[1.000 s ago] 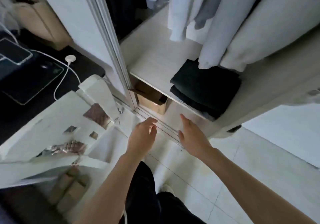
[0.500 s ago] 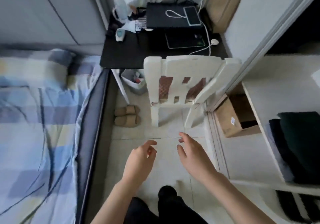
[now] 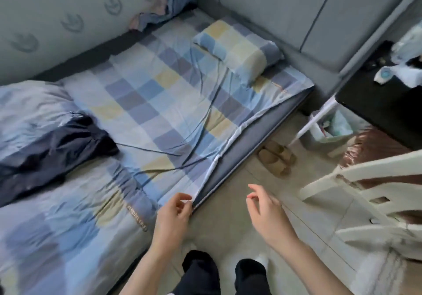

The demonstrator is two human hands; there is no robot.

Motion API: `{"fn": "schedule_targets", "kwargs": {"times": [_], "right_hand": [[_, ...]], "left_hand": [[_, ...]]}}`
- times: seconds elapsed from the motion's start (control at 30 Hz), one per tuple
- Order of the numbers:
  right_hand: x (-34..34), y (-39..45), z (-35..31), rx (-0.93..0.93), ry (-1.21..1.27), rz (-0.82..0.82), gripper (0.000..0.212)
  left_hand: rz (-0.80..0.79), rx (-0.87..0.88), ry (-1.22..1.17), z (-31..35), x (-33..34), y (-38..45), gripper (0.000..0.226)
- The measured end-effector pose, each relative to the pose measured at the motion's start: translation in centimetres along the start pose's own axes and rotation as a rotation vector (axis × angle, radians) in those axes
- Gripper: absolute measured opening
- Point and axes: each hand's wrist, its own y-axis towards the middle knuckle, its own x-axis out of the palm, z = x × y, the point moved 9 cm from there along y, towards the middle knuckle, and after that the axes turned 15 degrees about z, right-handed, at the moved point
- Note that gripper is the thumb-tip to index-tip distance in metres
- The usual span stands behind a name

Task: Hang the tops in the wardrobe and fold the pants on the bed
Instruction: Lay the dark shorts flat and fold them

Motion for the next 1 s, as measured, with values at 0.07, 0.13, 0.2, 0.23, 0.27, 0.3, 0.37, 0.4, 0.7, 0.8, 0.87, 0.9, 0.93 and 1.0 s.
{"fn": "schedule_targets", "kwargs": {"times": [0.07, 0.13, 0.2, 0.23, 0.27, 0.3, 0.37, 0.4, 0.7, 0.8, 0.87, 0.9, 0.93, 1.0], "right_hand": [[3.4, 1.2, -3.8, -0.058, 0.001, -0.043, 0.034], [7.3, 2.6, -7.6, -0.104, 0.004, -0.112, 0.033], [11.7, 4.1, -11.8, -0.147, 0.007, -0.201, 0.034], [12.3, 4.4, -12.6, -0.155, -0.001, -0.222, 0.034], [14.1, 5.1, -14.5, -0.189, -0.013, -0.250, 0.034], [15.8, 5.8, -16.2, -0.220, -0.023, -0.282, 0.034], [18.1, 7.1, -18.8, -0.263, -0.041, -0.314, 0.034], [19.9, 7.9, -20.3, -0.292, -0.048, -0.342, 0.033], [32.9, 17.9, -28.1, -0.356, -0.077, -0.502, 0.028], [38.7, 21.8, -29.3, -0.316, -0.071, -0.544, 0.029], [42.8, 23.9, -29.8, -0.302, -0.078, -0.561, 0.030], [44.9, 24.9, -30.0, -0.297, -0.080, -0.569, 0.030], [46.8, 25.8, -30.2, -0.292, -0.084, -0.577, 0.030], [52.5, 27.5, -30.3, -0.301, -0.101, -0.604, 0.033]], "left_hand": [[0.075, -0.052, -0.022, -2.5, -4.2, 2.3, 0.021], [0.168, -0.103, -0.036, -4.9, -8.6, 4.4, 0.021], [0.276, -0.157, -0.042, -7.8, -13.3, 6.4, 0.020], [0.289, -0.168, -0.034, -8.4, -13.9, 6.7, 0.020], [0.318, -0.203, -0.031, -9.7, -15.5, 7.5, 0.020], [0.347, -0.233, -0.035, -10.9, -16.8, 8.2, 0.019], [0.377, -0.263, -0.043, -12.1, -18.2, 9.2, 0.018], [0.407, -0.284, -0.043, -12.8, -19.2, 10.1, 0.018], [0.465, -0.371, 0.104, -16.2, -21.2, 21.4, 0.009], [0.444, -0.375, 0.197, -18.9, -21.2, 27.5, 0.008], [0.404, -0.386, 0.269, -21.4, -20.9, 31.3, 0.021], [0.378, -0.393, 0.297, -22.8, -20.7, 33.3, 0.028], [0.354, -0.393, 0.333, -24.0, -20.7, 35.0, 0.035], [0.300, -0.392, 0.422, -28.0, -20.1, 39.1, 0.044]]}}
